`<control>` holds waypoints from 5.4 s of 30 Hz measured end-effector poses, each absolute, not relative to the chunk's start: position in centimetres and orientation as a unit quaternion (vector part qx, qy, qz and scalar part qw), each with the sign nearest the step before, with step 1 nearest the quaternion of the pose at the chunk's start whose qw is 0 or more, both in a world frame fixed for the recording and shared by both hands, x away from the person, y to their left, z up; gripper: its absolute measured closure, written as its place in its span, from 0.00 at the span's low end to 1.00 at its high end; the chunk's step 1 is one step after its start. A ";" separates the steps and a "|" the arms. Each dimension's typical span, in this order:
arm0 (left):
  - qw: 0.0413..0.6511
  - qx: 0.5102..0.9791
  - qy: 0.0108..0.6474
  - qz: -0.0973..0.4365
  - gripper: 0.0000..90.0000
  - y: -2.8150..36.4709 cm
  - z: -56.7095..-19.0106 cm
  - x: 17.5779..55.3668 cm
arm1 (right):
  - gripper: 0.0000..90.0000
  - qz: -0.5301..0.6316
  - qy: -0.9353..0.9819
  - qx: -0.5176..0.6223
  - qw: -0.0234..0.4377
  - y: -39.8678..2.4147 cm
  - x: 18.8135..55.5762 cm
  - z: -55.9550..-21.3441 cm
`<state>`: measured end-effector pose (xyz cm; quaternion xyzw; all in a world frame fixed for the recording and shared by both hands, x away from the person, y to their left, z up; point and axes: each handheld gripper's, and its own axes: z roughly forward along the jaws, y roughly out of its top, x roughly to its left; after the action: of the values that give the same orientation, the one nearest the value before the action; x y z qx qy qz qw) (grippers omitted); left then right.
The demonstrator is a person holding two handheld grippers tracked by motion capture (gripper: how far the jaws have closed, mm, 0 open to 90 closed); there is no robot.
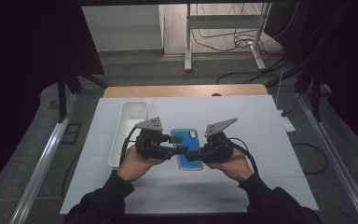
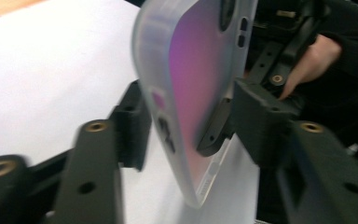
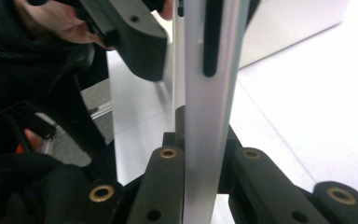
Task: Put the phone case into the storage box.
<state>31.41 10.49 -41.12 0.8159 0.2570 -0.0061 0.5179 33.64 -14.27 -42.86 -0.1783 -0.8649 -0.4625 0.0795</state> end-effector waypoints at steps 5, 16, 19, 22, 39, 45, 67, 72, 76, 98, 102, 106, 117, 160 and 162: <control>0.512 0.812 0.280 0.021 0.34 10.6 -40.9 31.4 | 0.95 -0.465 -0.864 -0.189 0.047 -14.6 33.7 -42.6; 0.493 0.808 0.317 0.063 0.08 10.6 -41.0 31.5 | 0.95 -0.454 -0.868 -0.198 -0.014 -14.6 33.2 -42.4; 0.490 0.807 0.324 0.064 0.03 10.7 -41.0 31.6 | 0.95 -0.452 -0.868 -0.206 -0.023 -14.6 33.2 -42.3; 0.488 0.805 0.332 0.061 0.00 10.8 -41.1 31.7 | 0.95 -0.453 -0.866 -0.209 -0.029 -14.7 33.1 -42.3; 0.483 0.802 0.344 0.075 0.26 11.2 -41.0 31.5 | 0.95 -0.455 -0.862 -0.219 -0.042 -14.6 32.9 -42.2; 0.491 0.800 0.338 0.065 0.57 11.3 -40.9 31.3 | 0.95 -0.454 -0.862 -0.220 -0.042 -14.4 32.8 -42.3; 0.492 0.795 0.348 0.067 0.98 10.8 -40.3 30.6 | 0.88 -0.439 -0.871 -0.211 -0.053 -13.3 32.3 -42.8; 0.490 0.794 0.351 0.078 0.98 10.5 -40.3 30.4 | 0.74 -0.442 -0.867 -0.221 -0.054 -13.3 32.4 -42.9; 0.488 0.794 0.352 0.086 0.98 10.3 -40.4 30.3 | 0.61 -0.444 -0.866 -0.224 -0.053 -13.1 32.4 -42.9; 0.463 0.803 0.362 0.102 0.98 9.6 -40.9 30.3 | 0.15 -0.462 -0.856 -0.230 -0.039 -12.4 32.4 -43.1; 0.463 0.801 0.365 0.105 0.98 10.0 -40.8 30.5 | 0.12 -0.453 -0.861 -0.228 -0.041 -12.6 32.3 -43.1; 0.463 0.800 0.368 0.104 0.98 10.3 -40.9 30.6 | 0.09 -0.446 -0.864 -0.228 -0.045 -12.9 32.3 -43.0; 0.460 0.797 0.378 0.101 0.98 11.1 -40.9 31.0 | 0.02 -0.432 -0.870 -0.233 -0.053 -14.4 32.2 -42.9; 0.448 0.793 0.398 0.109 0.98 13.9 -39.8 33.4 | 0.00 -0.397 -0.865 -0.293 -0.087 -22.3 31.1 -43.1; 0.446 0.794 0.399 0.108 0.98 14.0 -39.8 33.6 | 0.00 -0.397 -0.863 -0.300 -0.090 -22.8 31.0 -43.1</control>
<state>33.59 14.02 -39.83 0.7935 0.3994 0.1081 0.4462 30.99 -22.84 -43.14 -0.2999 -0.8626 -0.3973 -0.0898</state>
